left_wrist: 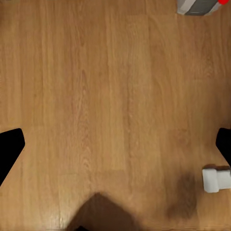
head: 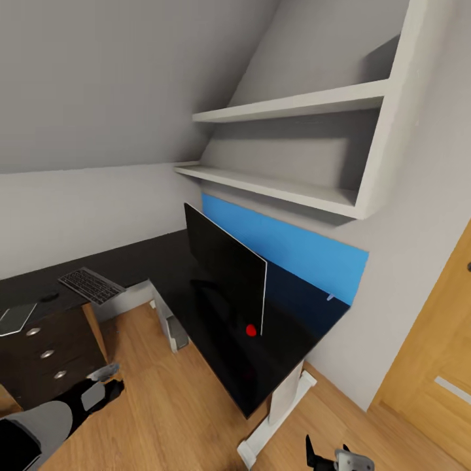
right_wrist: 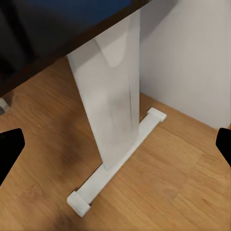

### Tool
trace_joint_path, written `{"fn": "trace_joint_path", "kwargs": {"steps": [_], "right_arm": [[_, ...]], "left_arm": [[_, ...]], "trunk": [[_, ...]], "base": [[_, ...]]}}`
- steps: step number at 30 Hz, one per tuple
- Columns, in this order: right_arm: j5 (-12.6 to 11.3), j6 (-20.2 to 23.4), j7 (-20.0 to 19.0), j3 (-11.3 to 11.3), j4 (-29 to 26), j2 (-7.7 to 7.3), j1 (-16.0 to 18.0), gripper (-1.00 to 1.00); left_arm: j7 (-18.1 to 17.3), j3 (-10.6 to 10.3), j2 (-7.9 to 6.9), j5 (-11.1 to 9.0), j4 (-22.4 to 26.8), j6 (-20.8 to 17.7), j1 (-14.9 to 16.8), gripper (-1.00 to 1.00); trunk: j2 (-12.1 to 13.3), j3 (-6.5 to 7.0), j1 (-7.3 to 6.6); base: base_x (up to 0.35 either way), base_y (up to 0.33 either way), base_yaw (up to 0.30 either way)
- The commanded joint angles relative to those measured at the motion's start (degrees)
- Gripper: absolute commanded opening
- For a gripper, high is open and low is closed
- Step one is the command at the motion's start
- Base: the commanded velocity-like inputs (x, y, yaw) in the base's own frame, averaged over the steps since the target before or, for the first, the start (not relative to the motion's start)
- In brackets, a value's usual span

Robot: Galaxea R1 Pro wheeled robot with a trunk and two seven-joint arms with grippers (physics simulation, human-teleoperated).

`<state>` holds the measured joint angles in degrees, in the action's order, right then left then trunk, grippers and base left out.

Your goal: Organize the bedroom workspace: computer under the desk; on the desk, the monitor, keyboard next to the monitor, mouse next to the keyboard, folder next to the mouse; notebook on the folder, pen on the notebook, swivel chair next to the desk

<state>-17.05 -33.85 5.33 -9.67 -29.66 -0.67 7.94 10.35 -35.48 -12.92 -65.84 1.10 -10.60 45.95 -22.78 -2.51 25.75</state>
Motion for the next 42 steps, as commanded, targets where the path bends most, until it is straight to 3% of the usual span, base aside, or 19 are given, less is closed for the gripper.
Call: {"fn": "trace_joint_path", "kwargs": {"steps": [1,5,8,10,12,16,19,24,30,42], "right_arm": [[-0.14,-0.48,0.56,-0.49,0.1,-0.08,0.06,1.0],[-0.17,-1.6,0.53,-0.52,1.84,-0.11,0.06,1.0],[-0.14,-1.81,0.49,-0.52,2.46,-0.32,0.06,1.0],[0.1,-1.83,0.35,-0.92,2.7,-0.46,0.06,1.0],[0.15,-1.83,0.32,-1.07,2.74,-0.46,0.06,1.0],[0.12,-1.83,0.29,-1.12,2.81,-0.42,0.06,1.0],[0.1,-1.83,0.29,-1.12,3.02,-0.39,0.06,1.0],[-0.05,-2.04,0.37,-0.93,4.68,-0.38,0.06,1.0],[0.17,-2.8,0.32,-1.02,5.13,-0.38,0.06,1.0],[-0.03,-5.91,0.38,-0.9,5.12,-0.16,0.06,1.0]], "left_arm": [[0.3,-0.52,0.63,0.06,0.13,0.71,-0.83,1.0],[0.18,-0.52,3.33,5.06,0.13,5.75,-6.13,1.0],[-0.39,-0.48,5.5,6.6,0.13,8.99,-9.94,1.0],[-0.8,-0.54,8.32,7.39,0.13,16.93,-15.42,1.0],[-0.97,-0.55,9.69,7.55,0.13,21.56,-18.26,1.0],[-2.68,-0.55,10.99,7.63,0.13,28.4,-21.88,1.0],[-5.43,-0.55,11.75,7.65,0.13,35.99,-24.83,1.0],[-8.4,-0.52,12.16,7.61,0.13,45.27,-27.3,1.0],[-9.22,-0.46,12.15,7.49,0.08,47.76,-28.94,1.0],[-9.13,-0.38,12.13,7.46,0.05,47.65,-29.51,1.0]], "trunk": [[-0.14,-0.12,0.04],[-0.14,-0.13,0.04],[-0.14,-0.13,0.04],[-0.14,-0.13,0.04],[-0.14,-0.13,0.04],[-0.14,-0.13,0.04],[-0.14,-0.13,0.04],[-0.14,-0.13,0.04],[-0.14,-0.13,0.04],[-0.14,-0.13,0.04]], "base": [[0.0,0.0,0.009],[0.0,0.0,0.004],[0.0,0.0,0.0],[0.0,0.0,0.0],[0.0,0.0,0.0],[0.0,0.0,0.0],[0.0,0.0,0.0],[0.0,0.0,0.0],[0.0,0.0,0.0],[0.0,0.0,0.0]]}}
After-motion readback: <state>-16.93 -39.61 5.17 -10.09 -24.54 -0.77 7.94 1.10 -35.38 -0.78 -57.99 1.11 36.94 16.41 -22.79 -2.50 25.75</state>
